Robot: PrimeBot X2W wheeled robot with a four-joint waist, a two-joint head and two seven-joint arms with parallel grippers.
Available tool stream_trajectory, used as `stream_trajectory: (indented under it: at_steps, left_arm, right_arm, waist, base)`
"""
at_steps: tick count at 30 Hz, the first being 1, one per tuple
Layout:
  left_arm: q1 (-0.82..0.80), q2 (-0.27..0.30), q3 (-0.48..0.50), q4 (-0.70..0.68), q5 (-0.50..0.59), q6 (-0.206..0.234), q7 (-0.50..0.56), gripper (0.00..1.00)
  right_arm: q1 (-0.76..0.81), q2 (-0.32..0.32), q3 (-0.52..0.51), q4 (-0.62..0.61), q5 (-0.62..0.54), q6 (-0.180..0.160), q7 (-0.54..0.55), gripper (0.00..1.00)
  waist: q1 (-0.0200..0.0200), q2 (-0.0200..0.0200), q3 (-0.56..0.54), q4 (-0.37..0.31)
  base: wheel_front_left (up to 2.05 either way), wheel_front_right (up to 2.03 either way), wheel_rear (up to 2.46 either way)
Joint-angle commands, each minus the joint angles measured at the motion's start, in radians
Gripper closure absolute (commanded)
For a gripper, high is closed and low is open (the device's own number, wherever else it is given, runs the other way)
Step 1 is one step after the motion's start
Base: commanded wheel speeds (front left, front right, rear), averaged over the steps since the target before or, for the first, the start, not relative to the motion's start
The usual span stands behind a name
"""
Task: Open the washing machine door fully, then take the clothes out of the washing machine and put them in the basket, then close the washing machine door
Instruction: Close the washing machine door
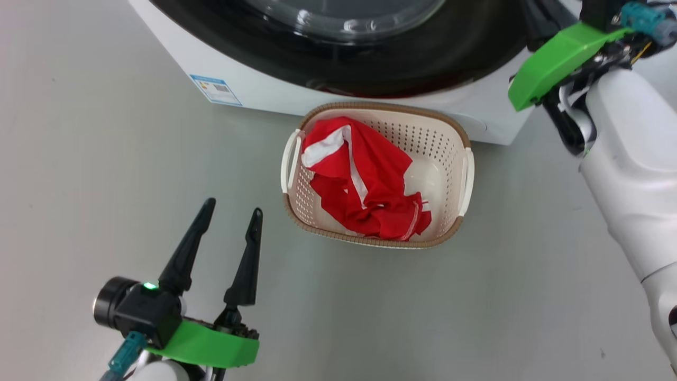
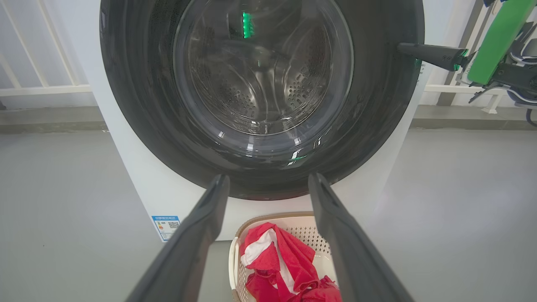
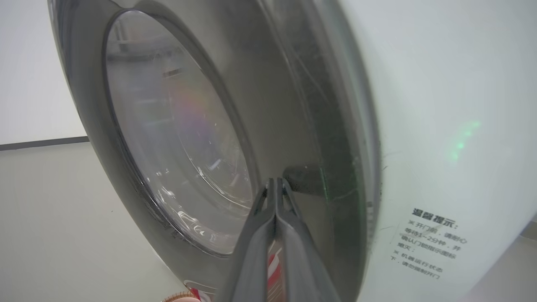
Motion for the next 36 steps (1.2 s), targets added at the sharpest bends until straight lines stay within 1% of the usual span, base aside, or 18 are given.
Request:
stream_trajectory:
  at_steps: [1, 5, 11, 15, 20, 26, 27, 28, 29, 30, 36]
  left_arm:
    - [-0.022, 0.010, 0.033, -0.031, 0.012, 0.003, -0.012, 0.00]
    - [-0.038, 0.009, 0.032, -0.032, 0.009, 0.007, -0.012, 0.00]
    - [-0.055, 0.009, 0.030, -0.053, 0.017, 0.016, -0.012, 0.00]
    - [-0.054, 0.009, 0.024, -0.055, 0.015, 0.023, -0.012, 0.00]
    - [-0.056, 0.009, 0.023, -0.048, 0.011, 0.028, -0.012, 0.00]
    - [-0.052, 0.009, 0.025, -0.035, 0.004, 0.033, -0.012, 0.00]
    - [-0.051, 0.009, 0.026, -0.033, 0.004, 0.034, -0.012, 0.00]
    - [-0.050, 0.009, 0.027, -0.031, 0.004, 0.034, -0.012, 0.00]
    - [-0.048, 0.009, 0.028, -0.029, 0.003, 0.034, -0.012, 0.00]
    - [-0.046, 0.009, 0.030, -0.028, 0.003, 0.034, -0.012, 0.00]
    - [-0.037, 0.009, 0.044, -0.019, -0.009, 0.035, -0.012, 0.00]
  right_arm:
    - [-0.021, 0.010, -0.005, -0.025, 0.003, -0.001, -0.009, 1.00]
    - [-0.050, 0.002, -0.063, -0.045, -0.027, -0.001, -0.009, 1.00]
    - [-0.041, 0.024, -0.123, -0.064, -0.084, -0.001, -0.009, 1.00]
    - [-0.032, 0.035, -0.142, -0.067, -0.104, -0.001, -0.009, 1.00]
    - [-0.015, 0.047, -0.139, -0.081, -0.127, -0.001, -0.009, 1.00]
    - [0.042, 0.059, -0.157, -0.126, -0.132, -0.001, -0.009, 1.00]
    - [0.053, 0.061, -0.166, -0.134, -0.133, -0.001, -0.009, 0.86]
    - [0.064, 0.064, -0.174, -0.143, -0.137, -0.001, -0.009, 0.60]
    - [0.077, 0.067, -0.177, -0.152, -0.140, -0.001, -0.009, 0.01]
    - [0.090, 0.070, -0.179, -0.161, -0.143, -0.001, -0.009, 0.00]
    - [0.168, 0.081, -0.185, -0.229, -0.163, -0.001, -0.009, 0.00]
  waist:
    - [0.0000, -0.0001, 0.016, -0.009]
    - [0.0000, -0.0001, 0.033, -0.013]
    - [0.0000, -0.0001, 0.041, -0.014]
    - [0.0000, -0.0001, 0.042, -0.018]
    - [0.0000, -0.0001, 0.039, -0.030]
    - [0.0000, -0.0001, 0.016, -0.050]
    - [0.0000, -0.0001, 0.012, -0.054]
    - [0.0000, -0.0001, 0.006, -0.057]
    - [0.0000, -0.0001, 0.001, -0.061]
    - [0.0000, -0.0001, -0.004, -0.066]
    - [0.0000, -0.0001, -0.038, -0.098]
  base:
    - [0.00, 0.00, 0.00]
    - [0.00, 0.00, 0.00]
    - [0.00, 0.00, 0.00]
    - [0.00, 0.00, 0.00]
    - [0.00, 0.00, 0.00]
    - [0.00, 0.00, 0.00]
    - [0.00, 0.00, 0.00]
    - [0.00, 0.00, 0.00]
    - [0.00, 0.00, 0.00]
    - [0.00, 0.00, 0.00]
    - [0.00, 0.00, 0.00]
